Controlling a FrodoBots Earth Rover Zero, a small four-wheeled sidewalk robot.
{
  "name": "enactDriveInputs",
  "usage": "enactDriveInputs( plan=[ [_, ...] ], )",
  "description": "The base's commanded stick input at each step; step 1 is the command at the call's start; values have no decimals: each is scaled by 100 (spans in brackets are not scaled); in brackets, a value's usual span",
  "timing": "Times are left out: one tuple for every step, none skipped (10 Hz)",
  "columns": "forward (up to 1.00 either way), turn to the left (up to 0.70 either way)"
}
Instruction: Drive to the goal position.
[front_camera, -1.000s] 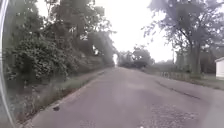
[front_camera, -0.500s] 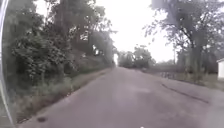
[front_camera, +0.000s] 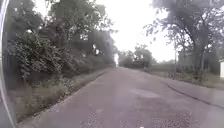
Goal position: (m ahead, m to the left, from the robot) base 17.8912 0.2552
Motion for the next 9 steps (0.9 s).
enactDriveInputs(
  plan=[
    [70,1],
    [70,1],
    [70,1],
    [70,-11],
    [70,-27],
    [70,-27],
    [70,-18],
    [70,-8],
    [70,1]
  ],
)
